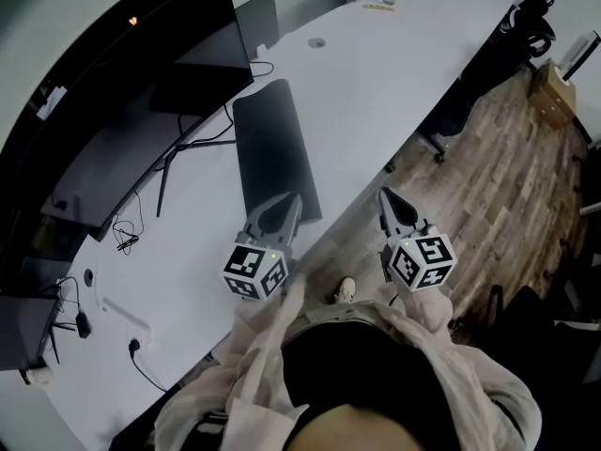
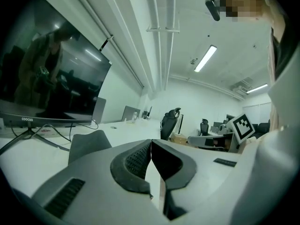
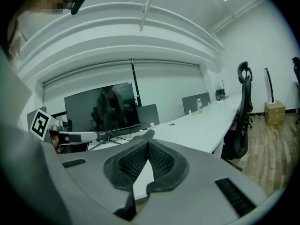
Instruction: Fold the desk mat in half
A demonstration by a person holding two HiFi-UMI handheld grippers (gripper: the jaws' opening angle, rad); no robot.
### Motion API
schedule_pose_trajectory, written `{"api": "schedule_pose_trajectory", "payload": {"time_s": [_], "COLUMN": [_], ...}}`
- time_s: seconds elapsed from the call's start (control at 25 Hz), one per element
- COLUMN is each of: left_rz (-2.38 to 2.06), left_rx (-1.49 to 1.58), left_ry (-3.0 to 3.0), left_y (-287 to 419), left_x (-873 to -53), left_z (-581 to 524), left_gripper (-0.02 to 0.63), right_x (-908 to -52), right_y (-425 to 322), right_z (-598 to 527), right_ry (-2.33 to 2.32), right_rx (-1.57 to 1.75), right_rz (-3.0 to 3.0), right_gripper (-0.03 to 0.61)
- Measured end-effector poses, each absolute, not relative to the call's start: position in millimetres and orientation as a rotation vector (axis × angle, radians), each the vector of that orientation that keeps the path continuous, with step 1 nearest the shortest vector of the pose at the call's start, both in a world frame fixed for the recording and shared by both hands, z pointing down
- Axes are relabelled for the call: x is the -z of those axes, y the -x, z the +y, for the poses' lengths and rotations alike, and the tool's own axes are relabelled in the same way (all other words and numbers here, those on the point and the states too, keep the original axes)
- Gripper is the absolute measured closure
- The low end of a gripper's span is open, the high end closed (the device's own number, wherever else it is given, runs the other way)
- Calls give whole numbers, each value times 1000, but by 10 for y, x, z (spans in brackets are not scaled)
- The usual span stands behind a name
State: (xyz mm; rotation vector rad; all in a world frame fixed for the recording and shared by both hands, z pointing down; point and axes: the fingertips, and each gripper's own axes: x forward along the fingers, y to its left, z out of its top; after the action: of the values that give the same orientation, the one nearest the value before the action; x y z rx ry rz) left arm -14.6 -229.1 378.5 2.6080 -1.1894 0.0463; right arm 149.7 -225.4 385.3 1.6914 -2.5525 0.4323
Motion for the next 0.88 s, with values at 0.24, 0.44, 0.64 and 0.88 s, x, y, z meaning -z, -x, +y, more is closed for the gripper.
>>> {"api": "schedule_pose_trajectory", "payload": {"time_s": [0.24,0.44,0.64,0.88], "left_rz": [-1166,-1175,-1185,-1199], "left_rx": [-101,-132,-139,-140], "left_ry": [-2596,-2582,-2578,-2566], "left_y": [73,99,138,205], "left_x": [-3917,-3972,-3980,-3995], "left_z": [-2191,-2151,-2119,-2117], "left_gripper": [586,586,586,586], "right_x": [-4031,-4015,-4007,-4006], "right_y": [-1604,-1555,-1508,-1458], "right_z": [-2090,-2065,-2057,-2065], "right_ry": [-1712,-1689,-1679,-1671], "right_rx": [-437,-414,-410,-408], "right_rz": [-2474,-2476,-2483,-2484], "right_gripper": [565,565,565,565]}}
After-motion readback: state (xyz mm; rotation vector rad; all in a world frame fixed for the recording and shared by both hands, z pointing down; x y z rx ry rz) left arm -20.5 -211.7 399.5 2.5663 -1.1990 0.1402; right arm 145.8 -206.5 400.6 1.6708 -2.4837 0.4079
